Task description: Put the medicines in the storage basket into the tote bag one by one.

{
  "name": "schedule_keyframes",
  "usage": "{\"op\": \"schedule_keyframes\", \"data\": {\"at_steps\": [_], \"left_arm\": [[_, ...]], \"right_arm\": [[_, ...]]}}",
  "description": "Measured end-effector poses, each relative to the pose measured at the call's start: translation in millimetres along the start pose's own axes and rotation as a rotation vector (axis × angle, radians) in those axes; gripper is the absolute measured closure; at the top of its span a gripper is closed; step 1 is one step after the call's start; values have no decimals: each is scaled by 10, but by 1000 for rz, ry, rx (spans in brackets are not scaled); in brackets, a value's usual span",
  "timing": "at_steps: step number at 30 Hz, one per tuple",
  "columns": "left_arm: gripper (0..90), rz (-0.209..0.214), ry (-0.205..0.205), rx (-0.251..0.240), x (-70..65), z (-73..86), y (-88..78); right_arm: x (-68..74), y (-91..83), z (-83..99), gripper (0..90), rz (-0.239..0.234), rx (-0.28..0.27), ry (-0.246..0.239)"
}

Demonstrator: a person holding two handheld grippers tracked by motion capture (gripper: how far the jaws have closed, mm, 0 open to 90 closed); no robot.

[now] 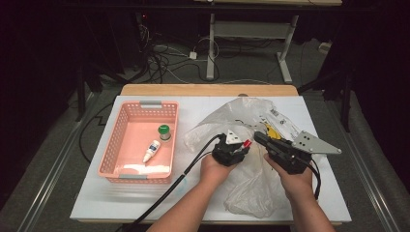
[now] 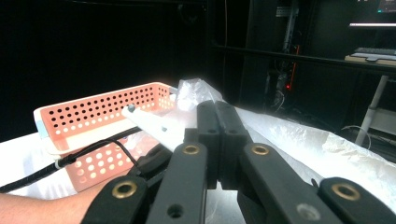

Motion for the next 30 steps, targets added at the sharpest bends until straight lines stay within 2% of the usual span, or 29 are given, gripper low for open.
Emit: {"op": "schedule_keyframes", "data": {"at_steps": [6, 10, 12, 18, 25, 27, 30], "left_arm": [[536, 21, 21, -8, -64, -3, -152], [470, 52, 0, -35, -99, 24, -331], [440, 65, 6, -42, -113, 53, -427], [313, 99, 12, -36, -163, 157, -671], [210, 137, 1, -47, -226, 251, -920], [179, 158, -20, -47, -224, 275, -975], [144, 137, -13, -46, -173, 304, -1043]], "right_arm": [[-14, -14, 19, 900, 3, 5, 7], [-14, -21, 23, 900, 4, 6, 7], [-9, -23, 24, 900, 3, 8, 7], [-2, -3, 49, 900, 3, 15, 5], [13, 1, 53, 900, 1, 19, -1], [17, 4, 55, 900, 0, 20, 2], [22, 3, 56, 900, 0, 22, 1]]}}
Point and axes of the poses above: each handheld gripper's, and its own axes: y roughly forward along the jaws, z roughly out of its underside, x roughly to its left, the point moved 10 cm from there along y, roughly forward along the jaws, and after that the axes turned 7 degrees about -z, right-handed, at the moved point
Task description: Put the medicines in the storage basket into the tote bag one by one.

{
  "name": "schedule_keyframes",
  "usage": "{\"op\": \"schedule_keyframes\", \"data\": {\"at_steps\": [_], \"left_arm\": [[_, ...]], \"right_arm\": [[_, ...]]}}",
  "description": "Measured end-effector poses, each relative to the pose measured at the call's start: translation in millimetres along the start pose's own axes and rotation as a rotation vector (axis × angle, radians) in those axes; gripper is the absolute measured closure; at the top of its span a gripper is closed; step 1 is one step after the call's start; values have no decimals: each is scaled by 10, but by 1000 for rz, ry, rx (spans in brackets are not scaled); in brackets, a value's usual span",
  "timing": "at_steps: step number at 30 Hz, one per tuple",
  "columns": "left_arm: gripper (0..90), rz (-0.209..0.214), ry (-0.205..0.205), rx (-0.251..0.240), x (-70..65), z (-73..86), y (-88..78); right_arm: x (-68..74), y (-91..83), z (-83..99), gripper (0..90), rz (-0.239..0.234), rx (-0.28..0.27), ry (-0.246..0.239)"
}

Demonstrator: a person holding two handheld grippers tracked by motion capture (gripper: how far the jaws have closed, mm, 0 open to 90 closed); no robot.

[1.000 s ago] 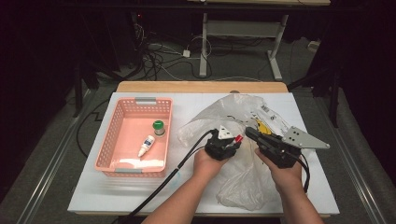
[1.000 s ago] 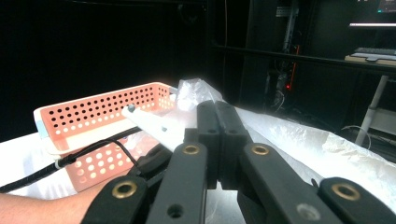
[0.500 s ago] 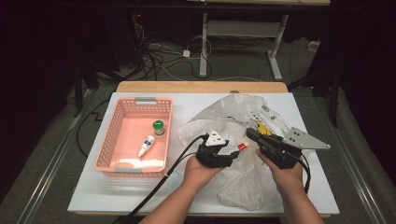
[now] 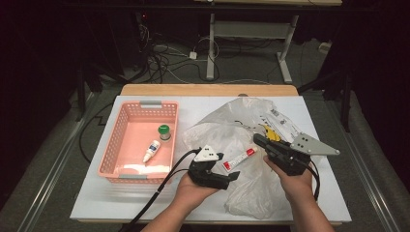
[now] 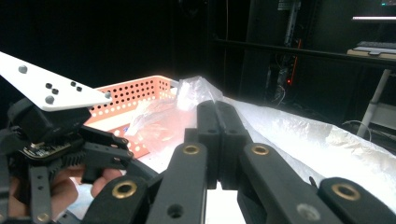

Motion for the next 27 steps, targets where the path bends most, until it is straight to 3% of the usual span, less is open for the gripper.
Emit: {"op": "schedule_keyframes", "data": {"at_steps": [2, 7, 11, 14, 20, 25, 27], "left_arm": [[132, -14, 4, 2, 23, 19, -53], [0, -50, 21, 26, 63, 68, -197], [0, -81, 35, 9, 92, 71, -375], [0, -79, 9, -14, 130, 71, -508], [0, -90, 1, -17, 201, 130, -689], [0, -131, 12, -15, 291, 180, -889], [0, -146, -3, -20, 335, 207, -963]], "right_arm": [[3, -7, 1, 900, -1, 2, -3], [1, -11, 0, 900, 0, 2, -5], [4, -2, 8, 900, 0, 5, -3], [1, 0, 13, 900, -1, 8, -7], [-12, -16, 16, 900, 6, 8, -2], [-18, -16, 22, 900, 8, 7, 3], [-19, -6, 32, 900, 7, 12, -5]]}}
Point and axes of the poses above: each handheld gripper's, and its own axes: y roughly forward along the jaws, z roughly out of its underside, x roughly to its left, the point moved 10 cm from there along y, roughly forward along the jaws, and after that the axes turned 7 degrees about -z, right-handed, at the moved point
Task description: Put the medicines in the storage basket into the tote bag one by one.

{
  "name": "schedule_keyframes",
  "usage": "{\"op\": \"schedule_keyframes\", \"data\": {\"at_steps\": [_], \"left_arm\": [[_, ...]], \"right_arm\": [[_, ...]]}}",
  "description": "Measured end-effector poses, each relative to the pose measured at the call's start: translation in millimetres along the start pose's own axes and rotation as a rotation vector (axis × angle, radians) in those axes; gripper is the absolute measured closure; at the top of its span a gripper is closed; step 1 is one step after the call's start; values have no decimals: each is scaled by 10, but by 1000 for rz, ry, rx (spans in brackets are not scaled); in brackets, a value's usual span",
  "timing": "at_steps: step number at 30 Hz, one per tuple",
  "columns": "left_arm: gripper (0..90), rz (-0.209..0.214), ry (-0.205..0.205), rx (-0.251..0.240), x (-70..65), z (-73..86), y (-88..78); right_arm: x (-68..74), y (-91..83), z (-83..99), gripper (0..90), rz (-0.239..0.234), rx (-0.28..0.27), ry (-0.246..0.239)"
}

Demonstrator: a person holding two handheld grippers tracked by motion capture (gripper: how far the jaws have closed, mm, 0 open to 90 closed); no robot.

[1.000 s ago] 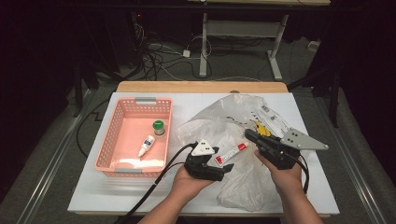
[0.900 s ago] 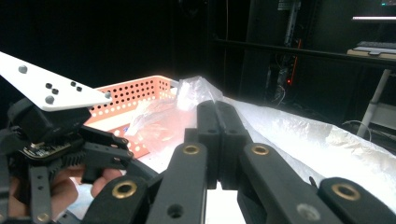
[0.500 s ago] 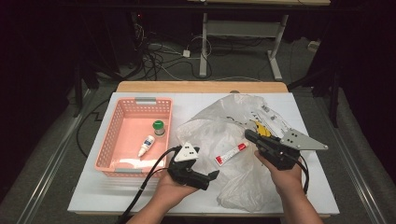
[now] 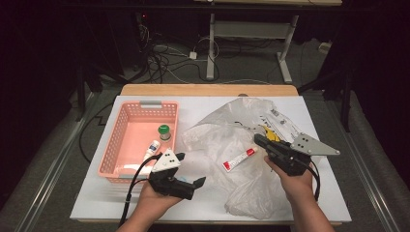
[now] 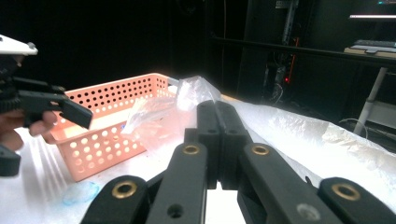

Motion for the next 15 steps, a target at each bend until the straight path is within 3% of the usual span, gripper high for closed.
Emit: {"op": "schedule_keyframes", "data": {"at_steps": [6, 15], "left_arm": [[0, -42, -26, -9, 165, 94, -154], [0, -134, -99, -42, 627, 97, -416]], "right_arm": [[0, 14, 29, 900, -1, 9, 4], [12, 34, 26, 900, -2, 4, 2]]}}
Point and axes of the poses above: each handheld gripper's, and its own axes: y roughly forward along the jaws, z roughly out of its underside, x roughly to its left, the point moved 10 cm from there along y, roughly forward along the jaws, and after that the axes turned 7 degrees about -z, right-handed, at the moved point
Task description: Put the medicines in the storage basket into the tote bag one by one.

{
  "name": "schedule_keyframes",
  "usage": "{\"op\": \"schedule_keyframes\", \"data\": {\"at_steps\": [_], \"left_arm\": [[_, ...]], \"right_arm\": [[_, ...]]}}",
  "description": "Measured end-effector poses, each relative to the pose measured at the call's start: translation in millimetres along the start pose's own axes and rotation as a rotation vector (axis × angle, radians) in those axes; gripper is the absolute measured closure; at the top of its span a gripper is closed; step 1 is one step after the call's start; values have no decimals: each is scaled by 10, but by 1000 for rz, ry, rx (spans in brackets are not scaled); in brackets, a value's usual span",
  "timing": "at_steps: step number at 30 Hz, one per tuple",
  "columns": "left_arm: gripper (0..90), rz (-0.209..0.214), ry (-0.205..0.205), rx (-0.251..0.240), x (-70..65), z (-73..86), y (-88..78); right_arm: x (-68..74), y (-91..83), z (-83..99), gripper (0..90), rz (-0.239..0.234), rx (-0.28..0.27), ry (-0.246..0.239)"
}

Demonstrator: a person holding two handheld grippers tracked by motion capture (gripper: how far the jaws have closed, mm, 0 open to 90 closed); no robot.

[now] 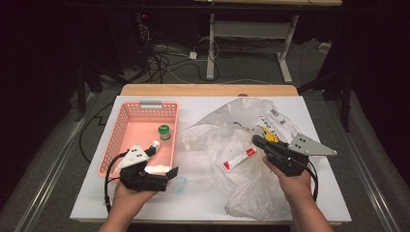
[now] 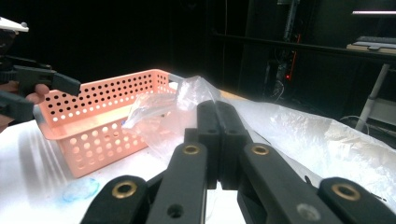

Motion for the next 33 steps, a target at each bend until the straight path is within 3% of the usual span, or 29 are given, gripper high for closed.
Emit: {"op": "schedule_keyframes", "data": {"at_steps": [6, 16, 19, 25, 30, 33], "left_arm": [[0, -72, -34, 31, 289, 85, -16], [0, -182, -30, 58, 585, 150, -92], [0, -192, -39, 58, 645, 167, -117], [0, -160, -74, 47, 641, 159, -99], [0, -141, -57, 56, 559, 104, -63], [0, -130, -50, 36, 523, 10, -16]], "right_arm": [[-6, -15, 3, 900, 5, 8, -4], [-38, -61, -16, 900, -5, -12, 5], [-37, -59, -19, 900, -4, -10, 5], [-14, -41, 2, 900, -7, 2, 4], [-28, -54, -17, 900, 1, -4, 1], [-41, -74, -31, 900, 1, -9, 2]]}}
Point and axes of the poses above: each handheld gripper's, and its own axes: y roughly forward along the jaws, z roughly out of its underside, x roughly to its left, the point moved 10 cm from there along y, roughly forward along the jaws, and after that the axes turned 7 degrees about -z, right-handed, at the moved point
